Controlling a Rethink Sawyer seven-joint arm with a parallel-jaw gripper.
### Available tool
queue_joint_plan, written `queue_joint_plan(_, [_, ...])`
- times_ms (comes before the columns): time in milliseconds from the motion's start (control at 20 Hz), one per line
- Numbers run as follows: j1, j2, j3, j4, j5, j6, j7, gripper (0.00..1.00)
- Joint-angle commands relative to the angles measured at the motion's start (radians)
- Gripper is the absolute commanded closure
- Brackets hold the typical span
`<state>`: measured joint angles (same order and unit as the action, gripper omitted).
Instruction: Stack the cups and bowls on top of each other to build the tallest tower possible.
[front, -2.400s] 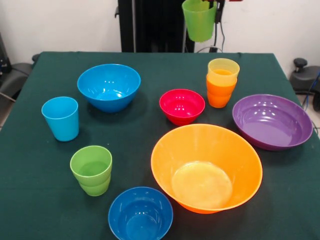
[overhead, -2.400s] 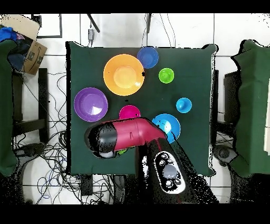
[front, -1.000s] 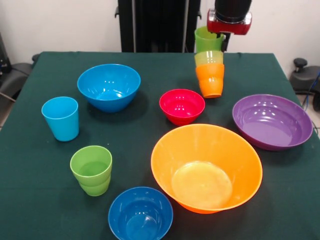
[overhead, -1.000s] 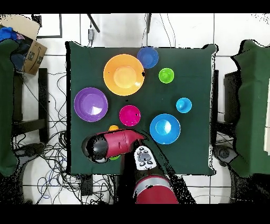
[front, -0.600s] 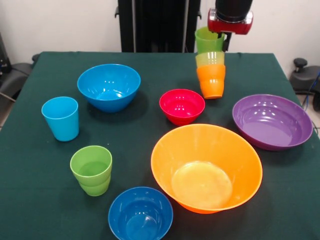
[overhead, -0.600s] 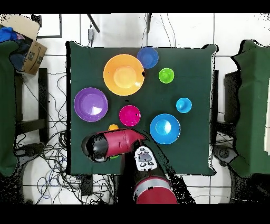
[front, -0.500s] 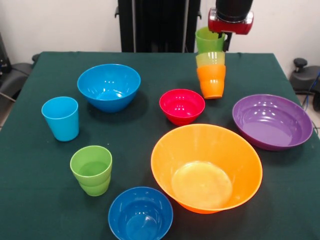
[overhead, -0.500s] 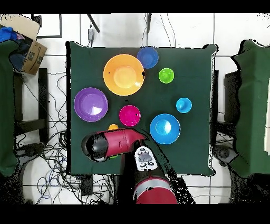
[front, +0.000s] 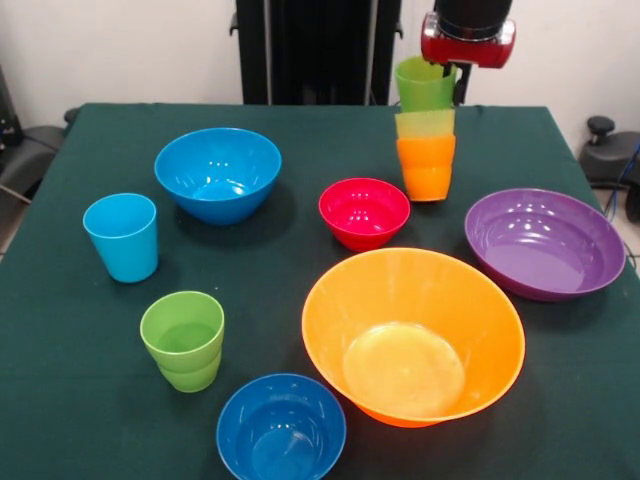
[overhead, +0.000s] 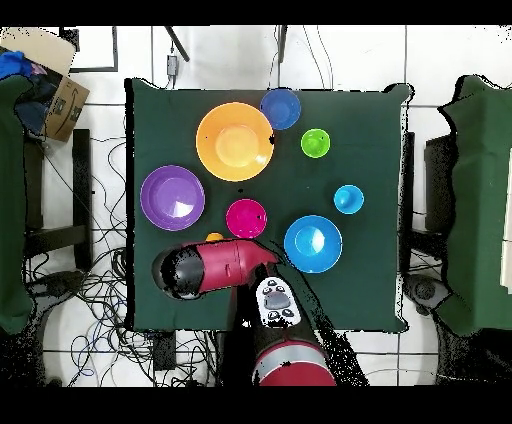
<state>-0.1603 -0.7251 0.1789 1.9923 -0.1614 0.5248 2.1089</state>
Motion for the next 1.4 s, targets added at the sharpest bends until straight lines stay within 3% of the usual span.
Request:
queue_joint_plan(50, [0.001, 0.001, 0.050, -0.101, 0.037, 0.031, 0.064, 1.00])
queue_joint_plan(950, [0.005, 0.010, 0.035, -0.127, 0.013, 0.009, 0.058, 1.00])
queue_joint_plan(1400, [0.025, 0.076, 0.012, -0.148, -0.009, -0.047, 0.081, 1.00])
